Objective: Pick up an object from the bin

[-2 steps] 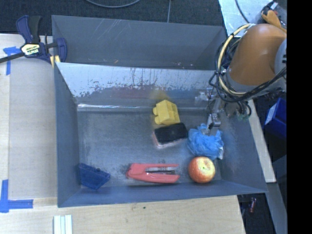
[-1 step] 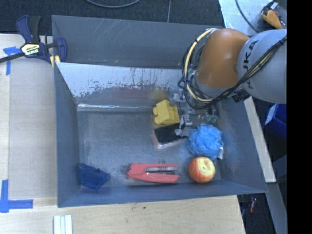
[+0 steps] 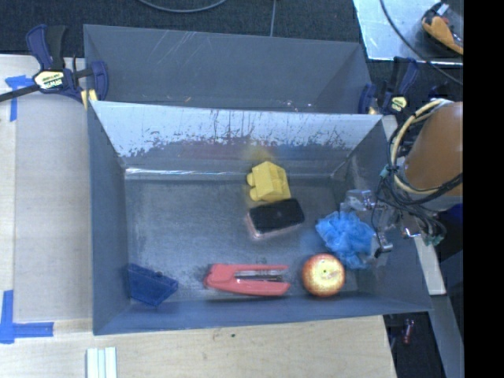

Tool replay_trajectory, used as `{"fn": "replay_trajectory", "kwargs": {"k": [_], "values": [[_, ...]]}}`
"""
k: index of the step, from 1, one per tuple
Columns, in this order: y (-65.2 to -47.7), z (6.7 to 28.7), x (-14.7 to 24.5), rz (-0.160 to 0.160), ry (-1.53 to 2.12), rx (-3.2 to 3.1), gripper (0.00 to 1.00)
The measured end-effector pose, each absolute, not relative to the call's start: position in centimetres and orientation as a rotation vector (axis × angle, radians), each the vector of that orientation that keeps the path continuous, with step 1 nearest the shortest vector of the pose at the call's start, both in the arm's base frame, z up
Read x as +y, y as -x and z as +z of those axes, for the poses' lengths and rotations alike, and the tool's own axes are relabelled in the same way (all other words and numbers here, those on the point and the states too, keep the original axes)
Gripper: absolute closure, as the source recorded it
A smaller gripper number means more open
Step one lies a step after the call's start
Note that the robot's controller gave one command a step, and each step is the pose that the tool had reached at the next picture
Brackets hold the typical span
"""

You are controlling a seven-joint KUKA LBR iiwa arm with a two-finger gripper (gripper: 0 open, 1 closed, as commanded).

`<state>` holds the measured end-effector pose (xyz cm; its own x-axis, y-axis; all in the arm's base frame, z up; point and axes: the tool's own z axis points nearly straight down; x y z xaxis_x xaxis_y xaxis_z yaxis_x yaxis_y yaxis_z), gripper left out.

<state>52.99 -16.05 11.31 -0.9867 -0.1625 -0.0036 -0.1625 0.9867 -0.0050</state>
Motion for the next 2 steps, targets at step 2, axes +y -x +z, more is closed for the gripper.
{"fn": "replay_trajectory", "kwargs": {"k": [2], "values": [[-51.7, 7.5, -14.5, -0.017, 0.176, 3.123, 0.0]]}}
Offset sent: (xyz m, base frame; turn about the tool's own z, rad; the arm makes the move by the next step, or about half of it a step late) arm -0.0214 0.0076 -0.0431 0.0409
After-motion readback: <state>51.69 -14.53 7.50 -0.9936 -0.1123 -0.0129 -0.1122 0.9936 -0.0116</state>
